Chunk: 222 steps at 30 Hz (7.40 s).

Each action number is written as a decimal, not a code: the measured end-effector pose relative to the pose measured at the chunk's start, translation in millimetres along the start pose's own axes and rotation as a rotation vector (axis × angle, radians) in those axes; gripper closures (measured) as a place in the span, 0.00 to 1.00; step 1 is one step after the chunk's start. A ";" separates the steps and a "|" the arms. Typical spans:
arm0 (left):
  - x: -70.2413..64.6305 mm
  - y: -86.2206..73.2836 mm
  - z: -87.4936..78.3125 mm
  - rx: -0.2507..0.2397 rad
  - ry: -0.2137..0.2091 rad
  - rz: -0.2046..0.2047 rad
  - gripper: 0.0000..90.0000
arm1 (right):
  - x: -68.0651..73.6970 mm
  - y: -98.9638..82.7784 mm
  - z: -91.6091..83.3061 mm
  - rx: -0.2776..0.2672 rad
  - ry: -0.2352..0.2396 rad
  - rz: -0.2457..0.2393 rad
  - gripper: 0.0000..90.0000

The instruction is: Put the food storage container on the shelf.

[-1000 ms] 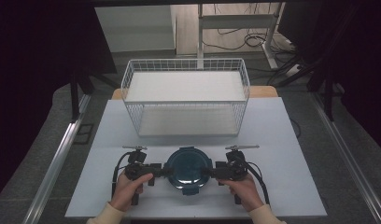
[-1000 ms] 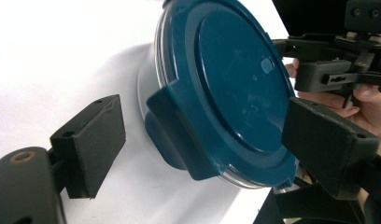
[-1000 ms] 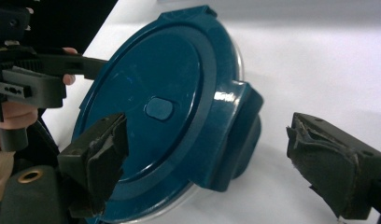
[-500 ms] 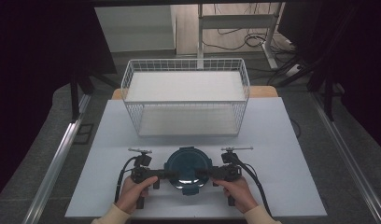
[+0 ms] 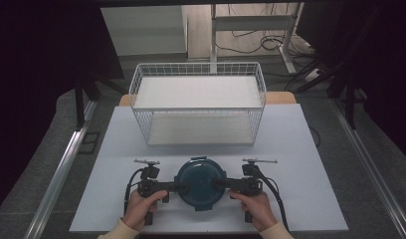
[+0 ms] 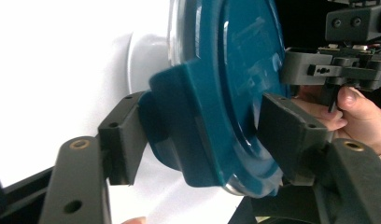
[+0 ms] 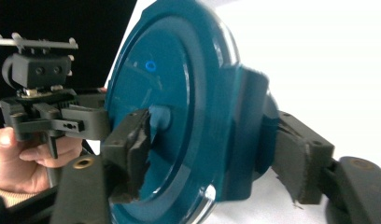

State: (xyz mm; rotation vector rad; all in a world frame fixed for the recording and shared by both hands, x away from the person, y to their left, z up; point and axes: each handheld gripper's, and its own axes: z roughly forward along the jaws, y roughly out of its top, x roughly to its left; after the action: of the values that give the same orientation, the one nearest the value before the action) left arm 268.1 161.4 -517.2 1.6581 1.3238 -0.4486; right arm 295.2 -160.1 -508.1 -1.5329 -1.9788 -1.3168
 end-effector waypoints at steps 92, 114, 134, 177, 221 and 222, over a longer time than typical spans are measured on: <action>-112.6 95.1 -89.8 -0.239 -0.039 0.338 0.50 | 116.2 91.2 -87.7 -0.244 0.033 -0.447 0.45; -121.6 144.2 -99.4 -0.267 -0.063 0.370 0.50 | 133.9 138.8 -96.9 -0.256 0.012 -0.489 0.46; -118.7 193.3 -101.0 -0.273 -0.065 0.358 0.50 | 133.9 184.8 -92.2 -0.240 0.008 -0.467 0.46; -48.4 273.0 -58.4 -0.273 -0.075 0.124 0.46 | 68.8 262.3 -31.4 -0.215 0.039 -0.166 0.39; -94.1 208.3 -89.3 -0.406 0.121 0.344 0.15 | 94.4 201.8 -76.2 -0.331 -0.126 -0.367 0.09; -97.4 200.7 -91.3 -0.400 0.128 0.364 0.15 | 95.7 197.3 -79.8 -0.326 -0.128 -0.384 0.09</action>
State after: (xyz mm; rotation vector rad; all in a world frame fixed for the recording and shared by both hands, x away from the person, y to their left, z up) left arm 391.2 186.6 -311.5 1.5558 1.0813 0.1339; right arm 411.3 -166.3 -305.8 -1.4456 -2.3150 -1.8101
